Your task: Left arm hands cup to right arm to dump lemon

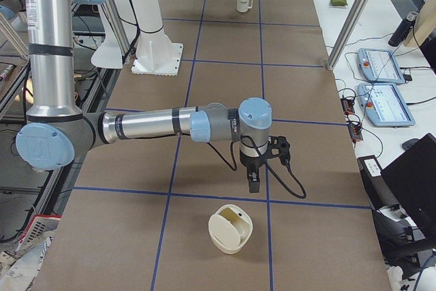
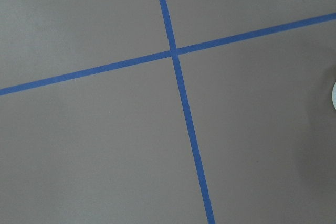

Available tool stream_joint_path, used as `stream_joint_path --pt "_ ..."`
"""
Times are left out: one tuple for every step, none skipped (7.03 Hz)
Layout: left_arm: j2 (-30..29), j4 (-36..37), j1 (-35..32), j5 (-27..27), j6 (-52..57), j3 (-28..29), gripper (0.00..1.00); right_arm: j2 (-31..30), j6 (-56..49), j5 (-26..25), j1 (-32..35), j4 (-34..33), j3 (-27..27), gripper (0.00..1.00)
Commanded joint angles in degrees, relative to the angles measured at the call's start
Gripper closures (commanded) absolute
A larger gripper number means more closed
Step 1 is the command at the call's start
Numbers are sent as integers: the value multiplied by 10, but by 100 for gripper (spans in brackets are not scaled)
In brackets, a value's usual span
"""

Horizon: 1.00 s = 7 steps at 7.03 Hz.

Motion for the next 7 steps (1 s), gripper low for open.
stream_joint_path --pt "3 -16 -2 -3 5 2 0 -27 0 0 1 10 11 0" --pt "5 -12 -3 -4 2 -5 0 -44 1 0 1 30 8 0" --pt "6 -8 -3 -5 3 -2 0 -66 1 1 0 55 7 0" --pt "6 -8 -3 -5 4 -3 0 -72 2 15 1 61 7 0" --pt "7 -7 -3 -14 4 -7 0 -72 3 17 0 61 6 0" --pt "10 -8 -3 -21 4 -7 0 -72 7 18 -1 61 -5 0" --pt "11 -9 -3 -21 4 -5 0 -69 7 18 -3 61 -6 0"
